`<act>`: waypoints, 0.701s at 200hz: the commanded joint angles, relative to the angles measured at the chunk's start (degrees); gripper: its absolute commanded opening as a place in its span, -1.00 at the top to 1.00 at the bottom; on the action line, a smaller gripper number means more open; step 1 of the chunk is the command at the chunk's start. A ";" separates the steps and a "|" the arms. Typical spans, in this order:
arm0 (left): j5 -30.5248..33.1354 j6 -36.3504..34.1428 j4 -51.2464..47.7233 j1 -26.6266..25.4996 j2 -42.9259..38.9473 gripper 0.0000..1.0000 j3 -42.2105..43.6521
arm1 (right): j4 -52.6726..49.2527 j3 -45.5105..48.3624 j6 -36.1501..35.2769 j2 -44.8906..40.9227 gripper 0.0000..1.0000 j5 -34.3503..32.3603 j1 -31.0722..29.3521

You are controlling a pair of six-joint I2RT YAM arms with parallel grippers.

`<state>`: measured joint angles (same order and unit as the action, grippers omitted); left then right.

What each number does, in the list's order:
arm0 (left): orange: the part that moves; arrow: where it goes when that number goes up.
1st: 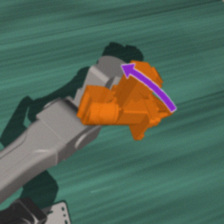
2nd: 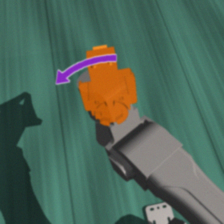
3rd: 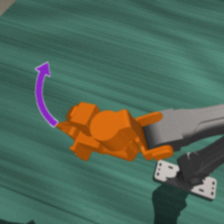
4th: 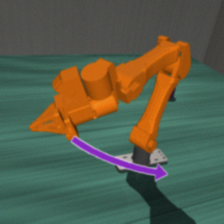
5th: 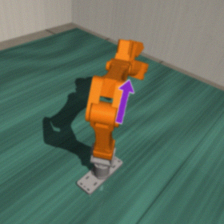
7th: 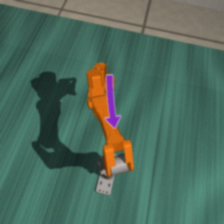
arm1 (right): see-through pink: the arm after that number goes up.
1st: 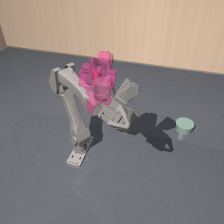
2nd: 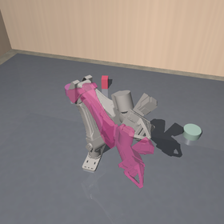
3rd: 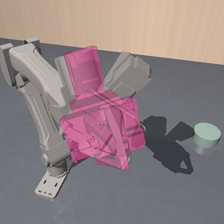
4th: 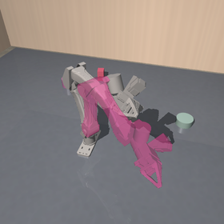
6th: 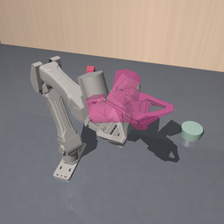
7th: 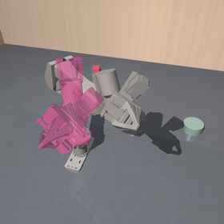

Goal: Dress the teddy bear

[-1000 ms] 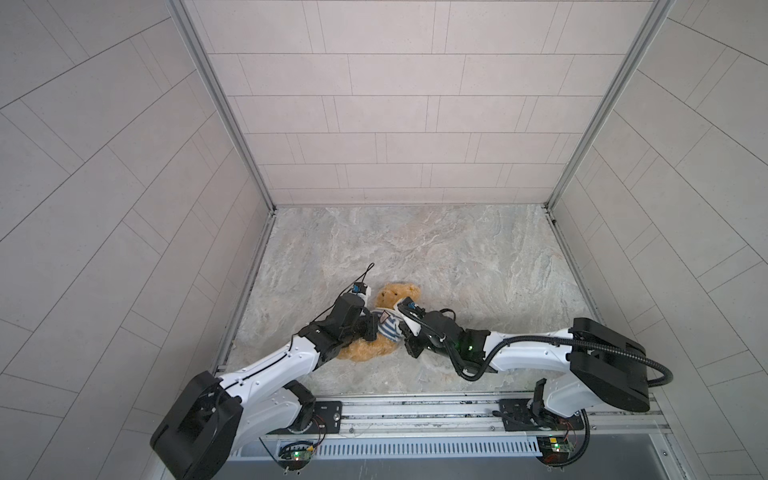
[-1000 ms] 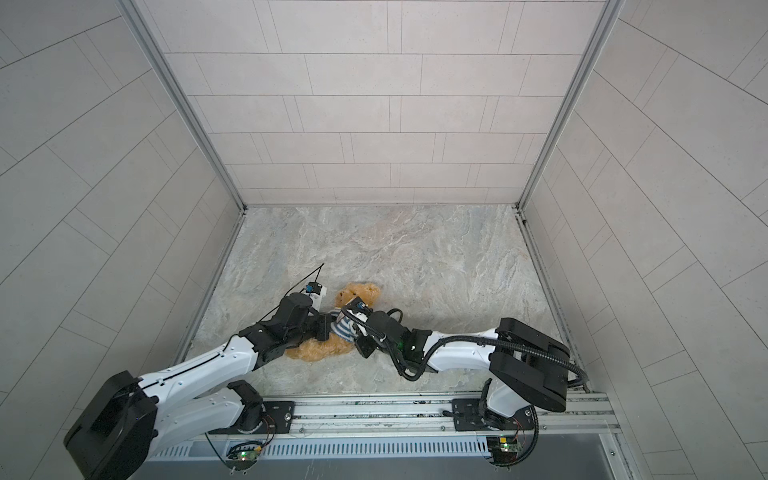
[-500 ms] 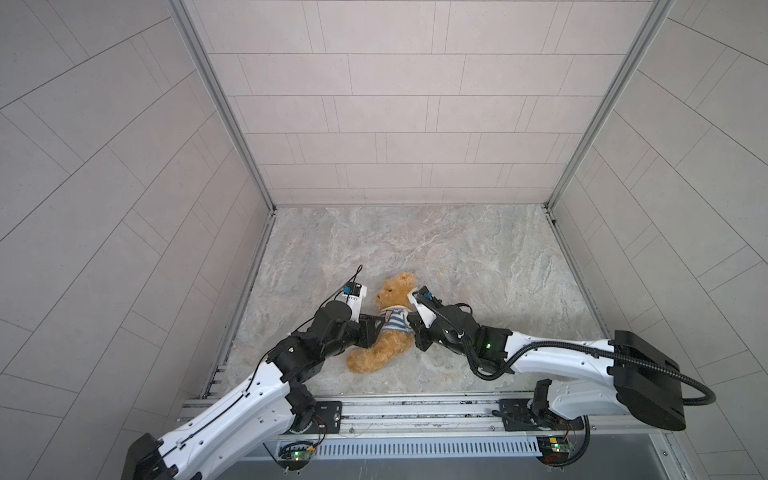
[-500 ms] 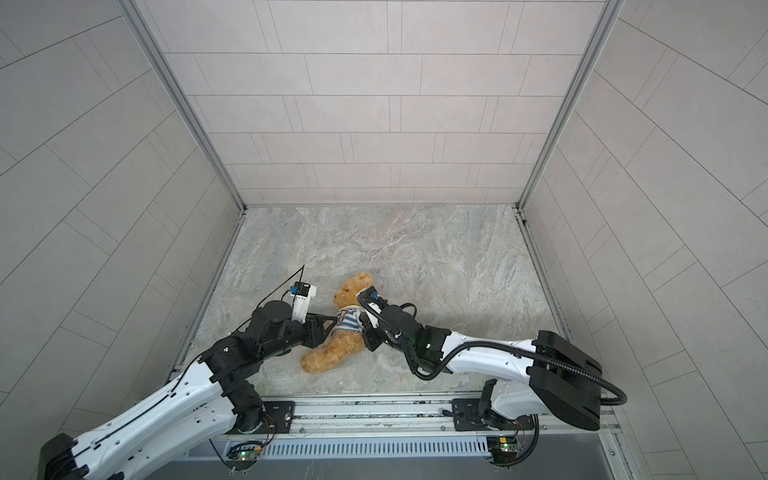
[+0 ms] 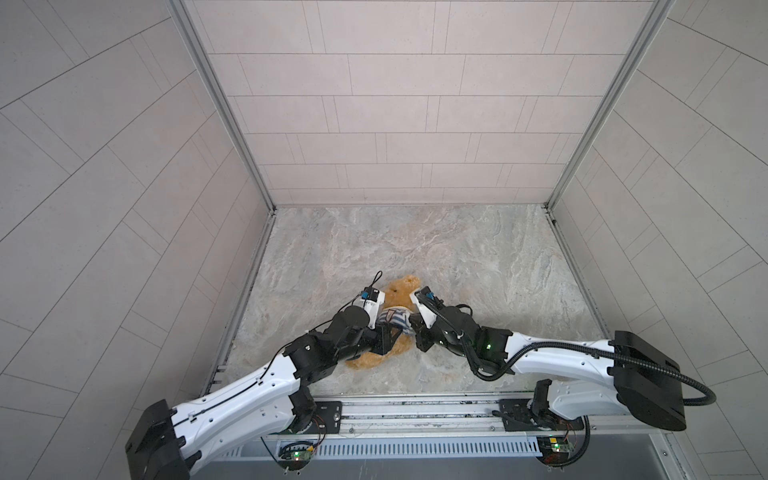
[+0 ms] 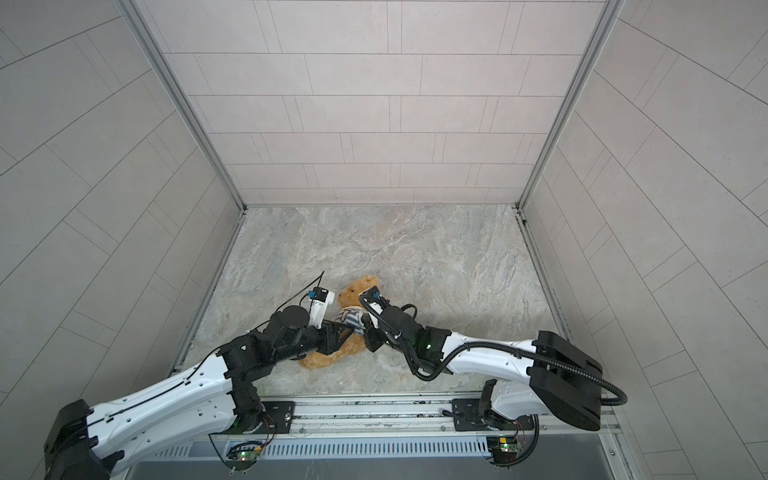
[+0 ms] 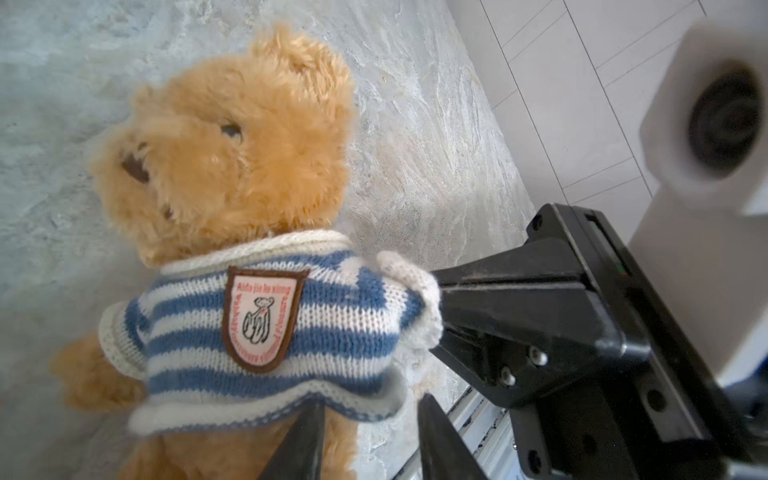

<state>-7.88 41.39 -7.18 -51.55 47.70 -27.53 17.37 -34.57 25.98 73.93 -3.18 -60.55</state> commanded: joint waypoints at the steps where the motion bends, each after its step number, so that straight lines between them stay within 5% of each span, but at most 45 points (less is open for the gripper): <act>1: 1.62 1.00 2.17 -0.27 1.01 0.42 -0.86 | -0.53 -0.58 0.73 -2.36 1.00 -1.34 -0.53; 44: 3.84 1.50 -0.49 -0.14 0.14 1.00 -0.54 | -2.45 0.45 0.47 -5.38 1.00 -2.29 -0.71; 140: -1.53 -1.18 -3.53 12.92 -4.38 1.00 6.29 | -5.66 4.61 -2.57 -13.31 1.00 -3.33 -0.71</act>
<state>-10.66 42.44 -7.35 -40.42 42.83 -21.85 11.97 -30.74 25.04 63.59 -4.21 -61.47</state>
